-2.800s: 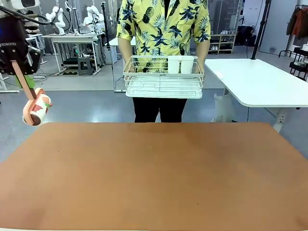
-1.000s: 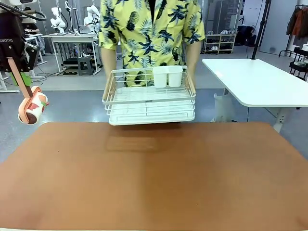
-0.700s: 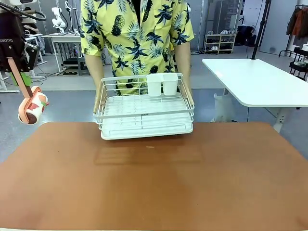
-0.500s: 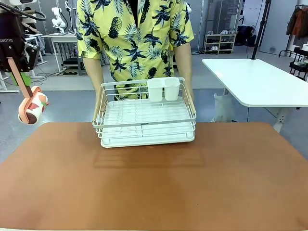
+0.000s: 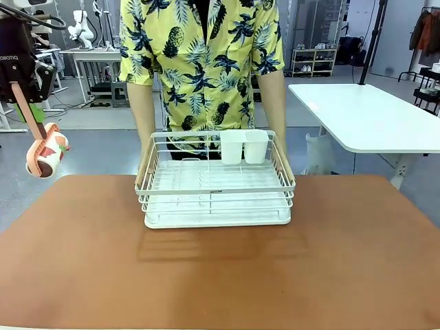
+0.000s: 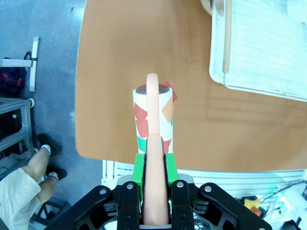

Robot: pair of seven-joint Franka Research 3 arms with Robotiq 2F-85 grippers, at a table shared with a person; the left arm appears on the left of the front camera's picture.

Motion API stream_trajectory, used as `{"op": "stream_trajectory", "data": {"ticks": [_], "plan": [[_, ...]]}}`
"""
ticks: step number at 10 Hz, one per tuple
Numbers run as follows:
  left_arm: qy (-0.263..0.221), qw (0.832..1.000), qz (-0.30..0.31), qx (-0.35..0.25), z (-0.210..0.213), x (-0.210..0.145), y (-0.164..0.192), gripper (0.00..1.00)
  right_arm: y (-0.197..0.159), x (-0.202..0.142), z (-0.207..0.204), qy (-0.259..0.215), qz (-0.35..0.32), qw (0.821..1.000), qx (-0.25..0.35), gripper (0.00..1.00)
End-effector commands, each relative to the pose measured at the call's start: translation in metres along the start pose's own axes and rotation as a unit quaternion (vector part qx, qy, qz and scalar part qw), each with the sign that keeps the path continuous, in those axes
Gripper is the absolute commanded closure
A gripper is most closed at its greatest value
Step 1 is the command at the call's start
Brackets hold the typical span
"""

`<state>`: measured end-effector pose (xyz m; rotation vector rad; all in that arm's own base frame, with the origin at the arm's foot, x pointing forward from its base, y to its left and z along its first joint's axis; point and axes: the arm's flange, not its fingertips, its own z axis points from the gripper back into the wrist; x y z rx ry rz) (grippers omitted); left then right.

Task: Clean the table.
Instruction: Place the Lint Roller down when the Dish drying rack is positioned in the middle of the table.

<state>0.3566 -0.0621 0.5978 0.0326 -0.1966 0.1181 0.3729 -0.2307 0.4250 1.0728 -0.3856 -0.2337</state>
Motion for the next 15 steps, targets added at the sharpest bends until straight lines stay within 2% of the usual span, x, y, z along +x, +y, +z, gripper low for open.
{"op": "stream_trajectory", "data": {"ticks": [1, 15], "plan": [[0.002, 1.000, -0.003, 0.011, 0.0063, -0.0005, 0.0025, 0.79, 0.0019, -0.0016, 0.0021, 0.004, 0.007, 1.000, 0.002, 0.00], [0.002, 1.000, -0.003, 0.011, 0.0063, -0.0005, 0.0025, 0.79, 0.0019, -0.0016, 0.0021, 0.004, 0.007, 1.000, 0.002, 0.00]]}}
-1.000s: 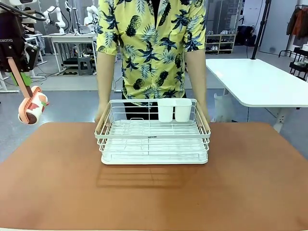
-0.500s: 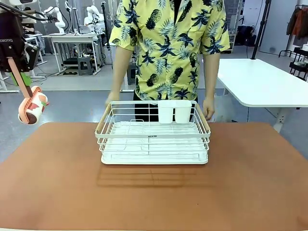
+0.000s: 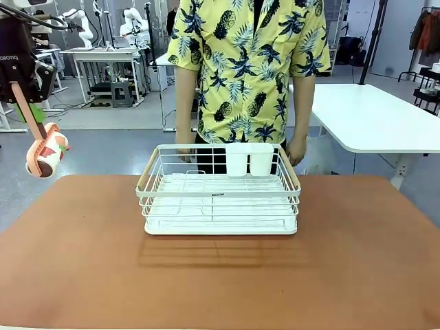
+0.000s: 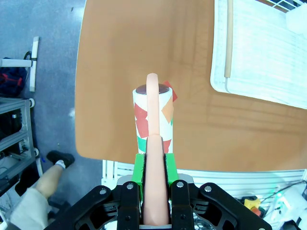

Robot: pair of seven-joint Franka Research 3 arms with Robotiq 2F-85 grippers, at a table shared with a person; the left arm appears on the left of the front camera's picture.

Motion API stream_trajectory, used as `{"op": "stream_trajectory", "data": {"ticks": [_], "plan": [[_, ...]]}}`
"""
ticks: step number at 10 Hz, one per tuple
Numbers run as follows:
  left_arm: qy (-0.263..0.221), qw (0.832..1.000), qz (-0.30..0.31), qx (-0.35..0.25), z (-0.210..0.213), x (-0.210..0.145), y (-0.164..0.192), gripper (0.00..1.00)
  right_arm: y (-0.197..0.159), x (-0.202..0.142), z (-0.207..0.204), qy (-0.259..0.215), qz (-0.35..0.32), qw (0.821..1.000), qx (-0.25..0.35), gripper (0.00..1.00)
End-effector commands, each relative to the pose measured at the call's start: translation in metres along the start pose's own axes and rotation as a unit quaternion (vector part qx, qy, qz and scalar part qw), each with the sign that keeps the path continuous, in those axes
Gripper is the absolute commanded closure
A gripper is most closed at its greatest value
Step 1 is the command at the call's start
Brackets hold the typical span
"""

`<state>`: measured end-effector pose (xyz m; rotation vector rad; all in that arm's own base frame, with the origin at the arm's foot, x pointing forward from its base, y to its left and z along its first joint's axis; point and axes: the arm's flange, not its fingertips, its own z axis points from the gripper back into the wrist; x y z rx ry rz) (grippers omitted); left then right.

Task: Clean the table.
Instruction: Place the Lint Roller down when the Dish drying rack is positioned in the middle of the table.

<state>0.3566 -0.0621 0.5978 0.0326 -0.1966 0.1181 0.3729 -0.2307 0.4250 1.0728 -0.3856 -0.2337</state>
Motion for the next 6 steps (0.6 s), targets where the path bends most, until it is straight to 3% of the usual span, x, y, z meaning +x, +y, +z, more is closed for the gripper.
{"op": "stream_trajectory", "data": {"ticks": [1, 5, 6], "plan": [[0.002, 1.000, -0.003, 0.011, 0.006, 0.000, 0.002, 0.79, 0.002, -0.002, 0.002, 0.004, 0.007, 1.000, 0.002, 0.00], [0.000, 1.000, 0.000, 0.000, 0.000, 0.000, 0.000, 0.79, 0.002, -0.002, 0.002, 0.004, 0.007, 1.000, 0.002, 0.00], [0.050, 0.993, 0.103, -0.038, -0.007, 0.028, -0.001, 0.79, 0.002, -0.002, 0.002, 0.004, 0.007, 1.000, 0.002, 0.00]]}}
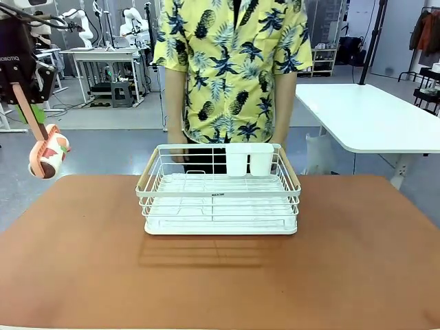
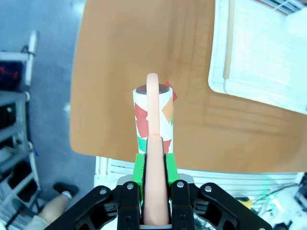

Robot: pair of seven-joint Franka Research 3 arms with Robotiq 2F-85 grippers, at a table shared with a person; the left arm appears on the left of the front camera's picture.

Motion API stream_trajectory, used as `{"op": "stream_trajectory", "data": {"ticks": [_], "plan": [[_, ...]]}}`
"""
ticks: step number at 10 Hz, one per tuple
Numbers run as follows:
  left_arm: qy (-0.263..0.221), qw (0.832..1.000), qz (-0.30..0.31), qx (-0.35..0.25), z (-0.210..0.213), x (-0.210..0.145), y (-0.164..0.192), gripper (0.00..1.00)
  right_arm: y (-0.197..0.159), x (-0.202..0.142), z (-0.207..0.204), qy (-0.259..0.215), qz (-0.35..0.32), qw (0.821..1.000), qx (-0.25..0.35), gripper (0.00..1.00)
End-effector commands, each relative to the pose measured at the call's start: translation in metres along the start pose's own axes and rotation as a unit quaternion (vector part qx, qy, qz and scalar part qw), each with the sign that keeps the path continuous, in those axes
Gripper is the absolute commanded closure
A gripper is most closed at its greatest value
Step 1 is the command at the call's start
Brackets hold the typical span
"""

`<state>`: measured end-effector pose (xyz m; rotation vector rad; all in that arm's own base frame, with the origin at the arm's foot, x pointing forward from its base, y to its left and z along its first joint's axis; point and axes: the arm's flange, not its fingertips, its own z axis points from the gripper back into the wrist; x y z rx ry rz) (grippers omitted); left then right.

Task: Clean the table.
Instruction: Place the Lint Roller down when the Dish drying rack is positioned in the middle of the table.

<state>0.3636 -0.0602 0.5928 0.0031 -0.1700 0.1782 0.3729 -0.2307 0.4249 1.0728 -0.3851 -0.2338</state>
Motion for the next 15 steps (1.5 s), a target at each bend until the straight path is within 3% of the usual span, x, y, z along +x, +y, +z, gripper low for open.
{"op": "stream_trajectory", "data": {"ticks": [1, 2, 3, 4, 5, 7, 8, 9, 10, 11, 14, 15], "plan": [[0.015, 0.961, 0.273, -0.053, -0.030, 0.066, -0.009, 0.79, 0.002, -0.002, 0.002, 0.004, 0.007, 1.000, 0.002, 0.00], [0.006, 0.882, 0.466, -0.072, -0.067, 0.102, -0.010, 0.79, 0.002, -0.002, 0.002, 0.004, 0.007, 1.000, 0.002, 0.00], [-0.044, 0.779, 0.618, -0.099, -0.094, 0.117, -0.008, 0.79, 0.002, -0.002, 0.002, 0.004, 0.007, 1.000, 0.002, 0.00], [-0.013, 0.731, 0.675, -0.100, -0.112, 0.119, -0.007, 0.79, 0.002, -0.002, 0.002, 0.004, 0.007, 1.000, 0.002, 0.00], [-0.044, 0.718, 0.688, -0.092, -0.133, 0.118, -0.009, 0.79, 0.002, -0.002, 0.002, 0.004, 0.007, 1.000, 0.002, 0.00], [-0.102, 0.713, 0.678, -0.149, -0.172, 0.124, -0.006, 0.79, 0.002, -0.002, 0.002, 0.004, 0.007, 1.000, 0.002, 0.00], [-0.144, 0.717, 0.664, -0.158, -0.187, 0.128, -0.005, 0.79, 0.002, -0.002, 0.002, 0.004, 0.007, 1.000, 0.002, 0.00], [-0.128, 0.730, 0.653, -0.157, -0.208, 0.130, -0.006, 0.79, 0.002, -0.002, 0.002, 0.004, 0.007, 1.000, 0.002, 0.00], [-0.137, 0.727, 0.654, -0.156, -0.232, 0.129, -0.011, 0.79, 0.002, -0.002, 0.002, 0.004, 0.007, 1.000, 0.002, 0.00], [-0.169, 0.736, 0.634, -0.167, -0.250, 0.122, -0.018, 0.79, 0.002, -0.002, 0.002, 0.004, 0.007, 1.000, 0.002, 0.00], [-0.179, 0.770, 0.594, -0.146, -0.277, 0.106, -0.014, 0.79, 0.002, -0.002, 0.002, 0.004, 0.007, 1.000, 0.002, 0.00], [-0.168, 0.770, 0.597, -0.148, -0.283, 0.101, -0.015, 0.79, 0.002, -0.002, 0.002, 0.004, 0.007, 1.000, 0.002, 0.00]]}}
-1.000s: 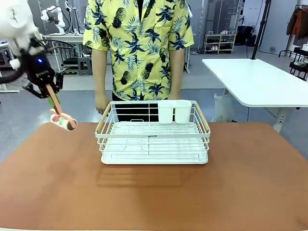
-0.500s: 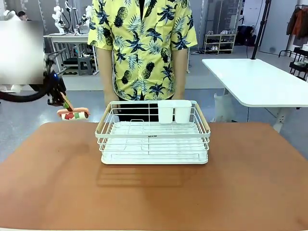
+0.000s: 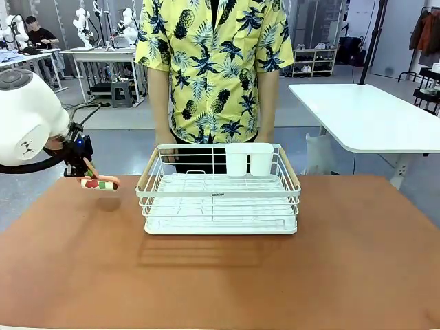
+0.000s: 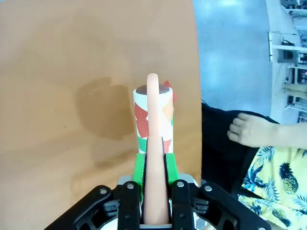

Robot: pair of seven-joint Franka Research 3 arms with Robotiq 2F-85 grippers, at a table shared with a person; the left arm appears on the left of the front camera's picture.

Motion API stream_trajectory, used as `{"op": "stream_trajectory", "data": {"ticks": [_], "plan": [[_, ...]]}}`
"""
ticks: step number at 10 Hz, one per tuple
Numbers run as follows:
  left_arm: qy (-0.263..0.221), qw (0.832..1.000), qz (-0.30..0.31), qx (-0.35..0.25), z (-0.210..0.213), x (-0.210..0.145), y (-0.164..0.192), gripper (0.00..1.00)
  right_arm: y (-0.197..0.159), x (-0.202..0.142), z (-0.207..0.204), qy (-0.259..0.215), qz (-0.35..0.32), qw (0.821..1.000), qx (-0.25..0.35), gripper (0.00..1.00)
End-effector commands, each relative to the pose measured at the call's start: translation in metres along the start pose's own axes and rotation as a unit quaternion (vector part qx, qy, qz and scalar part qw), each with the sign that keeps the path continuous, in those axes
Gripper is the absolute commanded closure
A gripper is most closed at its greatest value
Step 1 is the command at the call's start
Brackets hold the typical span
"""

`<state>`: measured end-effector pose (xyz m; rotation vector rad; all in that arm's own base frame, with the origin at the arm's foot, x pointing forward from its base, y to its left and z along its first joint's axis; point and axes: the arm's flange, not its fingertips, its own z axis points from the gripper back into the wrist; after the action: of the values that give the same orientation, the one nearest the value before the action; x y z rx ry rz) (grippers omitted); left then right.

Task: Clean the table.
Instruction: Place the Lint Roller down when the Dish drying rack is positioned in the middle of the table.

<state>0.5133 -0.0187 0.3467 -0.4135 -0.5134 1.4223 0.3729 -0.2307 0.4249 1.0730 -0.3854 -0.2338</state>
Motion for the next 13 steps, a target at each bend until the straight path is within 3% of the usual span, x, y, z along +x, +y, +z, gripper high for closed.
{"op": "stream_trajectory", "data": {"ticks": [1, 6, 7, 8, 9, 10, 11, 13], "plan": [[-0.011, 1.000, 0.012, 0.000, -0.013, -0.038, 0.012, 0.79, 0.002, -0.002, 0.002, 0.004, 0.007, 1.000, 0.002, 0.00], [0.003, 1.000, 0.017, 0.025, -0.016, -0.043, 0.020, 0.77, 0.002, -0.002, 0.002, 0.004, 0.007, 1.000, 0.002, 0.00], [0.001, 1.000, 0.014, 0.026, -0.018, -0.046, 0.022, 0.56, 0.002, -0.002, 0.002, 0.004, 0.007, 1.000, 0.002, 0.00], [0.001, 1.000, 0.012, 0.028, -0.016, -0.046, 0.022, 0.48, 0.002, -0.002, 0.002, 0.004, 0.007, 1.000, 0.002, 0.00], [-0.004, 0.999, 0.012, 0.032, -0.014, -0.047, 0.020, 0.27, 0.002, -0.002, 0.002, 0.004, 0.007, 1.000, 0.002, 0.00], [0.000, 0.999, 0.013, 0.039, -0.011, -0.047, 0.020, 0.21, 0.002, -0.002, 0.002, 0.004, 0.007, 1.000, 0.002, 0.00], [0.008, 0.999, 0.014, 0.046, -0.005, -0.047, 0.020, 0.00, 0.002, -0.002, 0.002, 0.004, 0.007, 1.000, 0.002, 0.00], [-0.004, 0.997, 0.011, 0.073, 0.015, -0.047, 0.022, 0.00, 0.002, -0.002, 0.002, 0.004, 0.007, 1.000, 0.002, 0.00]]}}
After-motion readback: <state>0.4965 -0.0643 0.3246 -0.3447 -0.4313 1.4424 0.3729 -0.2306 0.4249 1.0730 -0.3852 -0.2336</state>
